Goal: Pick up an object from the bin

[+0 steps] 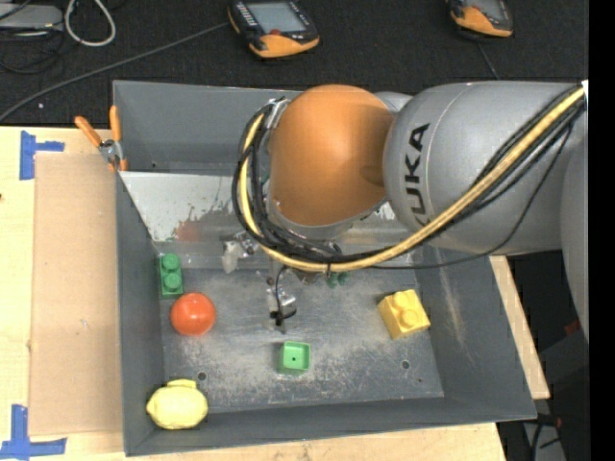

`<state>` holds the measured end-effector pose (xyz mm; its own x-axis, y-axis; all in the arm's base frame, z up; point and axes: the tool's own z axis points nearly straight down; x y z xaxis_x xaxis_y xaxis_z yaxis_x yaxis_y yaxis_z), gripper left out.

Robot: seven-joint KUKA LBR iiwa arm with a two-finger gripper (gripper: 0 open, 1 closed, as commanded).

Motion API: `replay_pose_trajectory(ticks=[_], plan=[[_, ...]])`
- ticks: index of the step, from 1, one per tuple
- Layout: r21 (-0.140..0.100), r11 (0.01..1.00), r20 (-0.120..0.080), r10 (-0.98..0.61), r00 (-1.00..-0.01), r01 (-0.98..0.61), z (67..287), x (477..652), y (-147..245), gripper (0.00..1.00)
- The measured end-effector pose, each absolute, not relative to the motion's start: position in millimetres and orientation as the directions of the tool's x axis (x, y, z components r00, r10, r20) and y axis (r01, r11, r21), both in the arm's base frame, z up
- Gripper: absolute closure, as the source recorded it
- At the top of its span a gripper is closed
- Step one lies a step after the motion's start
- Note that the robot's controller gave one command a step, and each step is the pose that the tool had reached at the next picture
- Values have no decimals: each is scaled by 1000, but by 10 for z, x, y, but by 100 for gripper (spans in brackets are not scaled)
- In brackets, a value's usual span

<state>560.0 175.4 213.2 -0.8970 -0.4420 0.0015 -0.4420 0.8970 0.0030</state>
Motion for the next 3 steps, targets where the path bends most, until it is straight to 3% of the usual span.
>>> replay_pose_trajectory(ticks=[1,2,3], plan=[[0,962,2,-273,-962,-273,2029,5537,1801,0],[2,968,2,-251,-968,-251,2159,5653,1763,0],[5,852,0,-524,-852,-524,2134,5746,1952,0]])
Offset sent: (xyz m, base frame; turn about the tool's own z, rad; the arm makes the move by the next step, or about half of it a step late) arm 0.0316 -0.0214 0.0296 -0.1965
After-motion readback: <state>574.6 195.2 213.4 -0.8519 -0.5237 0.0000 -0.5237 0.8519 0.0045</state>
